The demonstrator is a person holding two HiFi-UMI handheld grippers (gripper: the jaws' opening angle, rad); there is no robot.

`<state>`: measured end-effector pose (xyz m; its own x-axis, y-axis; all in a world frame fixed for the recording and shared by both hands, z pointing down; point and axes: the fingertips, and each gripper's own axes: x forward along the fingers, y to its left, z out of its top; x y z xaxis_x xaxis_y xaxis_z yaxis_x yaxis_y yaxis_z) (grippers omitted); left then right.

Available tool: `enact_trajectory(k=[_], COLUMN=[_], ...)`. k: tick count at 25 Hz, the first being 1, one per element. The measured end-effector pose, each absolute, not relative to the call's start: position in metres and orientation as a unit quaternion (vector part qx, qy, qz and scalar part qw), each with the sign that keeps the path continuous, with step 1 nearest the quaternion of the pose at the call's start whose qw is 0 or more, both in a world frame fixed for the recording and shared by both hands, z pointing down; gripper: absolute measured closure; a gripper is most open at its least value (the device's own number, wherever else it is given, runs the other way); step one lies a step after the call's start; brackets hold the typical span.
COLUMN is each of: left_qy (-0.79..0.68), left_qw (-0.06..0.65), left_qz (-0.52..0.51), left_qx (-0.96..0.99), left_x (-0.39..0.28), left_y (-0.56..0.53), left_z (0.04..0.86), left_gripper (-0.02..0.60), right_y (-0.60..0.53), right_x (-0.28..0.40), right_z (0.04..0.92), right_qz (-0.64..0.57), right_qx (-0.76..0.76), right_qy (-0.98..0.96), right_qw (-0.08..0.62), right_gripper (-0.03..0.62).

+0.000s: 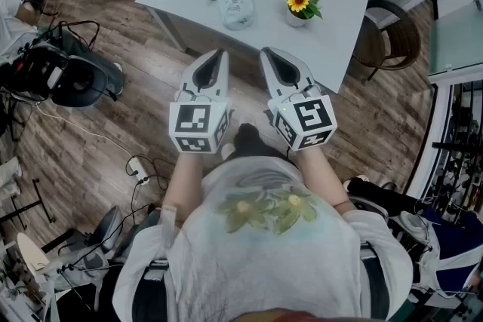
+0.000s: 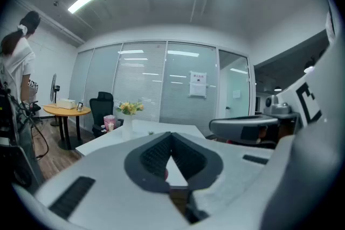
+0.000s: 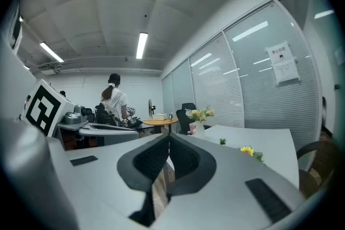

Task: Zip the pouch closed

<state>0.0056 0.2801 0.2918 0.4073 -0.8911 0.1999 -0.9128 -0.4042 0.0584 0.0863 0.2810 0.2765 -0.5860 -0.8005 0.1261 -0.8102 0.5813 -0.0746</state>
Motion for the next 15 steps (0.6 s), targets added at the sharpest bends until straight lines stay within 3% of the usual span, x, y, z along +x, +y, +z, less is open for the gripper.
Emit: enact_trajectory(k=[15], left_qy=[-0.543], left_qw=[0.114], left_qz=[0.072], left_qx=[0.829], left_x=[0.005], left_y=[0.221], left_z=[0.302], left_gripper=[0.577], right_y=[0.22], right_x=[0.083], right_z=[0.291], right_qz=[0.065], right_qx=[0.431], right_qy=[-0.898], right_qw=[0.057], right_gripper=[0.576])
